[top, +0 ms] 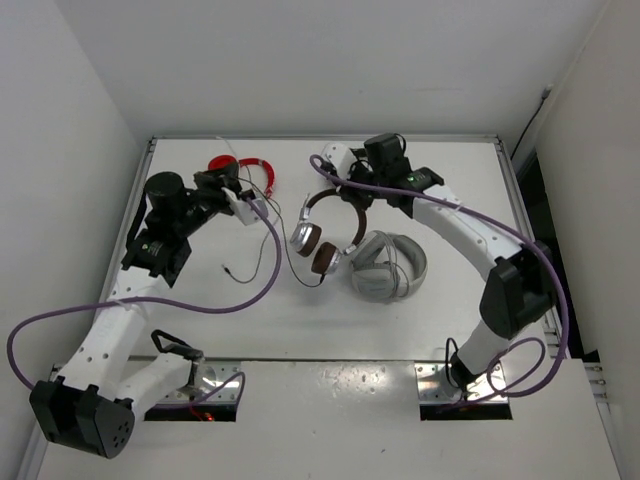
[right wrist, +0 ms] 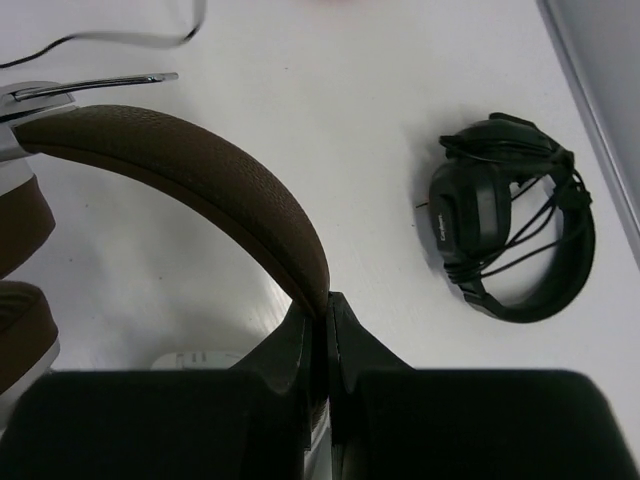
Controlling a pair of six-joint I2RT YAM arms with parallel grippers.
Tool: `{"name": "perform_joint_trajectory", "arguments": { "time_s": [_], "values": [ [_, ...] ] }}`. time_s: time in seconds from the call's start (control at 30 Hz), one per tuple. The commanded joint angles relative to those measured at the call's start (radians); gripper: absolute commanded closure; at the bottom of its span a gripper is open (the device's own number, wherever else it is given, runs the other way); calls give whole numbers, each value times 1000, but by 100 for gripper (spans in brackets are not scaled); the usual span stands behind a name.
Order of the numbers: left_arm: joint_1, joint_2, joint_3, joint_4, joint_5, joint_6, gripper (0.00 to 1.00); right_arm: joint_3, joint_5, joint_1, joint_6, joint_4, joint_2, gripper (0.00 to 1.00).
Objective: Wrap the headphones
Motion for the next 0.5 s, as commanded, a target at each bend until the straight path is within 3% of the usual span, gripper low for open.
{"name": "perform_joint_trajectory", "arguments": {
  "time_s": [0.0,0.47],
  "values": [
    [30,12,10,164,42,-41,100,107,-89,-1,-24,-50,31,100],
    [50,118,53,264,46,-227,100,237,-118,68,-15,-217,146,100]
  ]
}}
